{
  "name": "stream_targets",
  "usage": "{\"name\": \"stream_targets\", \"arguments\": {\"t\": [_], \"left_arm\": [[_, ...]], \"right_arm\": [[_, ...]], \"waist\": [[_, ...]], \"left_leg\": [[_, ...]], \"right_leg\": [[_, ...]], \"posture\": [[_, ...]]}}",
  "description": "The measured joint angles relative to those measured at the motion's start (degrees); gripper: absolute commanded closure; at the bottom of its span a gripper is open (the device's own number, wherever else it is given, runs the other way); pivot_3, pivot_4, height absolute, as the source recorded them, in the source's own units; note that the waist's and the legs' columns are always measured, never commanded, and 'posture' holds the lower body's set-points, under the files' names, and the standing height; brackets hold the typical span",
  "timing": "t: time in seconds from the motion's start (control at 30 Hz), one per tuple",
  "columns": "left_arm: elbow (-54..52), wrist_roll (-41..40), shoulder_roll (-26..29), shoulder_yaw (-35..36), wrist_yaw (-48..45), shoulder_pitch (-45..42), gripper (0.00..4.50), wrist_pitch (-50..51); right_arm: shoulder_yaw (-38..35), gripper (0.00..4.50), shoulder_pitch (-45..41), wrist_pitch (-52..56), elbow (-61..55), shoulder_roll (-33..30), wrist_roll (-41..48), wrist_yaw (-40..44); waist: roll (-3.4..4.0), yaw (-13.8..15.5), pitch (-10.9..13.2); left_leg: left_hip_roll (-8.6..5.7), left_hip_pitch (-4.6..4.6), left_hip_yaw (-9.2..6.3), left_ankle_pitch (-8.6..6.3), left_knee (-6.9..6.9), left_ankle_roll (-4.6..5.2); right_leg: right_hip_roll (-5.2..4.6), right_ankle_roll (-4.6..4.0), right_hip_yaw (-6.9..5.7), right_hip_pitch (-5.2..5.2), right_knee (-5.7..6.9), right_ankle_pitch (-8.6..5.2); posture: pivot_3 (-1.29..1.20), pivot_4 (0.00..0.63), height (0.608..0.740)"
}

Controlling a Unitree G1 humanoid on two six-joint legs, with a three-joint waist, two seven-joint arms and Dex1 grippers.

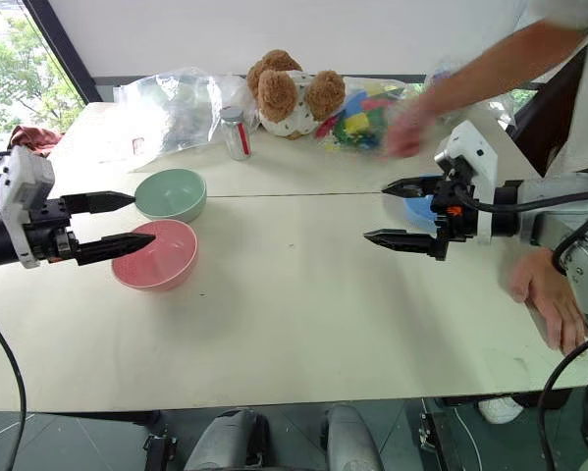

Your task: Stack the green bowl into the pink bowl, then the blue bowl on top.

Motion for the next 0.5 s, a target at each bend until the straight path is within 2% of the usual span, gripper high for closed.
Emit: {"name": "stream_targets", "arguments": {"t": [0.5], "left_arm": [[-3.07,0.18,-0.01,2.11,0.47,4.53,0.04,-0.31]], "right_arm": [[2.34,0.00,-2.30,-1.72,2.49,1.62,-2.29,1.99]], "waist": [[0.01,0.00,0.00]], "left_leg": [[0.00,-0.01,0.00,0.00,-0.05,-0.01]], "right_leg": [[-0.09,-0.01,0.00,0.00,-0.07,0.00]], "posture": [[0.00,0.150,0.740]]}}
